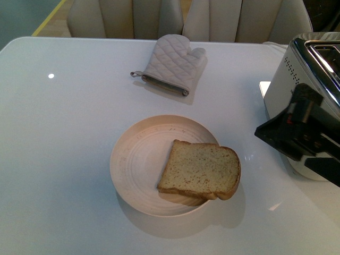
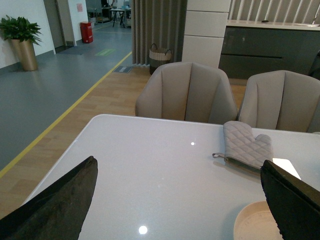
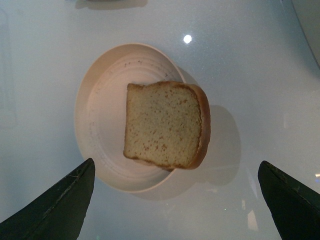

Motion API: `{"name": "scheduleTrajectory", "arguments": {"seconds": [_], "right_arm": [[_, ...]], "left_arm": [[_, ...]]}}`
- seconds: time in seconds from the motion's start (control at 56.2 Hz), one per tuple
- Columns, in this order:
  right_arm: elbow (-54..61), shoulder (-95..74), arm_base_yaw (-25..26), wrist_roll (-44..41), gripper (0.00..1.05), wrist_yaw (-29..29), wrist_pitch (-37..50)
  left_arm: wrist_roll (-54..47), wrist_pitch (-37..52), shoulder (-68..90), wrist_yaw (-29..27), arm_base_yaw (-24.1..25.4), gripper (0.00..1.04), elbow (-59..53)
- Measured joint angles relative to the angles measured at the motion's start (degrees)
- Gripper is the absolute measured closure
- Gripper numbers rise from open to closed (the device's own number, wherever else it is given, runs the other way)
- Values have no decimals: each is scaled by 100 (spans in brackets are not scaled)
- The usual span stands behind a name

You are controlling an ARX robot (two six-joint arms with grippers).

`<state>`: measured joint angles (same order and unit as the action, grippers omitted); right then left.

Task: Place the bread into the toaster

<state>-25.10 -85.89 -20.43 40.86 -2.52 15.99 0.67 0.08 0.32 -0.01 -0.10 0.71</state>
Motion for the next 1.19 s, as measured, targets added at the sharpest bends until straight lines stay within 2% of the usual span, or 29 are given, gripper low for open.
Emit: {"name": "scheduleTrajectory", "arguments": {"seconds": [0.125,0.303,0.872,0.926,1.193], "right_arm": [[-428,-1410,153,153,9,-120,501],[-743,-2551,203,203,9,-321,887],[-1473,-3729,55,332,9,-892,1272],[-1493,-3773,35,332,14,-920,1296],[-1462,-3799,9,367,57,-1060,1567]], "left_arm": [[0,0,-2,0,0,7,0],[0,0,-2,0,0,7,0],[0,0,-2,0,0,7,0],[0,0,-2,0,0,7,0],[0,0,-2,0,0,7,0]]}}
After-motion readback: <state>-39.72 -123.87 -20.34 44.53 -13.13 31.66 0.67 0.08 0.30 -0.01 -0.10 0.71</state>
